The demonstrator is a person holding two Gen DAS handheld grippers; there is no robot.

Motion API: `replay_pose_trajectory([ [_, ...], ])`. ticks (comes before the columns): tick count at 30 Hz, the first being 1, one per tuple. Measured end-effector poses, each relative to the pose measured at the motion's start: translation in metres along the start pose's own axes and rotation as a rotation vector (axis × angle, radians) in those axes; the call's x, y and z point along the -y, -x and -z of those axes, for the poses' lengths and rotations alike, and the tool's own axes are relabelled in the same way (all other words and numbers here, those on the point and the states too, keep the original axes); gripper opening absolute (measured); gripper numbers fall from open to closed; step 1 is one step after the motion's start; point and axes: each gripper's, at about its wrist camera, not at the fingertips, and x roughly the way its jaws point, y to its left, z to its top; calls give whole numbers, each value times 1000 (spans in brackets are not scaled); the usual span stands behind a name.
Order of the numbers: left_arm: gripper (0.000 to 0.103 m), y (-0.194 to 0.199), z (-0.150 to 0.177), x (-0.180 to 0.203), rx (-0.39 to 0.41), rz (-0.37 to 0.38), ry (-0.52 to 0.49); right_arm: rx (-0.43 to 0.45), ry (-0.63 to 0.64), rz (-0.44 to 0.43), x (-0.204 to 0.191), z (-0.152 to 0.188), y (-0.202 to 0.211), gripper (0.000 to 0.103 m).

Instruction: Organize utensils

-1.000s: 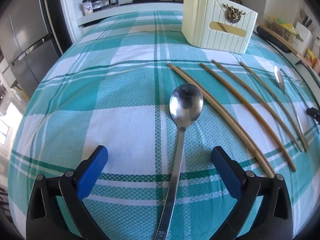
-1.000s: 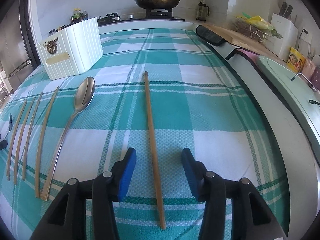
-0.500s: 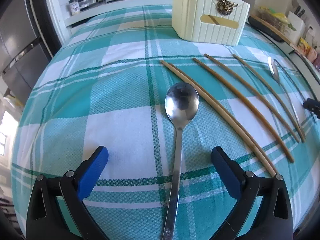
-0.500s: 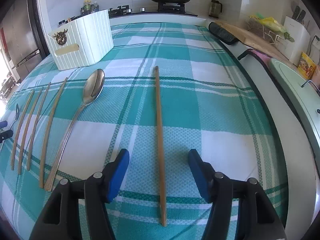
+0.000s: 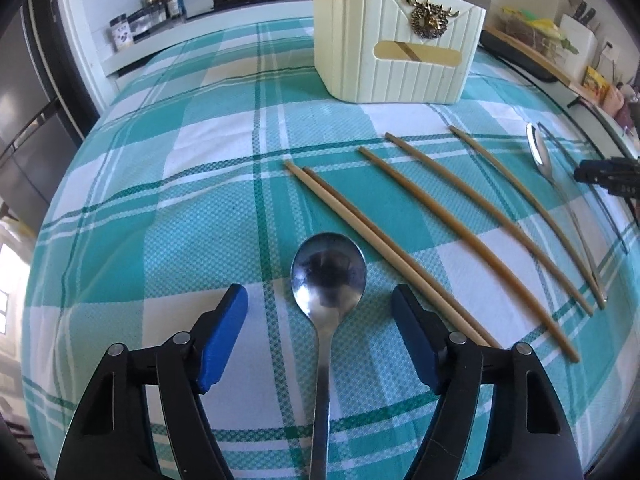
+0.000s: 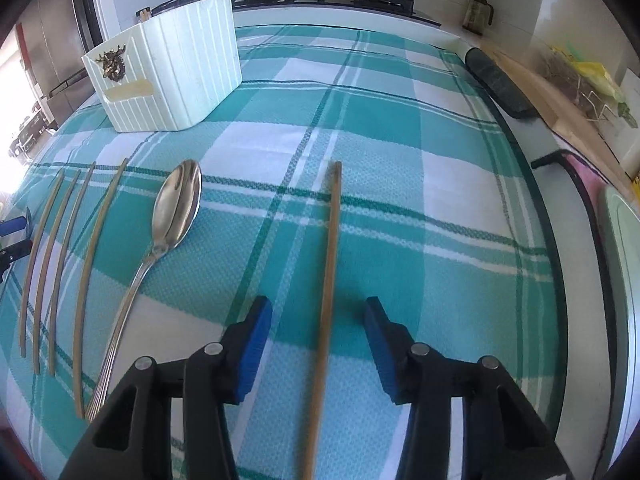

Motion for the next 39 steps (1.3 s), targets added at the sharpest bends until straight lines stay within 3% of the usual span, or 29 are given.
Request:
replay_pose_trajectory([
  [4, 62, -2, -5, 2, 7, 13, -11, -7, -7, -18, 2, -30, -18, 36],
  [6, 49, -2, -6, 1, 18, 18, -9, 7, -17, -23, 1, -42, -25, 34],
  [8, 36, -2, -7, -1, 31, 16, -8, 21, -24, -24, -1, -52, -31, 23],
  [9, 36, -2, -9, -3, 31, 20, -5, 29, -29, -24, -1, -55, -33, 8],
  [10, 36, -2, -10, -5, 28, 31, 6, 33, -43, -22, -1, -59, -35, 6],
  [14, 36, 11, -11, -14, 61, 35, 42, 97, -122, -36, 2, -61, -21, 6],
  [22, 36, 75, -13, -19, 193, 96, 101, 353, -135, -138, -17, -43, 102, 6],
  [28, 36, 122, -10, -23, 275, 139, 134, 480, -95, -165, -37, -12, 176, 6],
  [39, 35, 162, -17, -21, 348, 191, 149, 598, -91, -194, -62, 4, 223, 5],
])
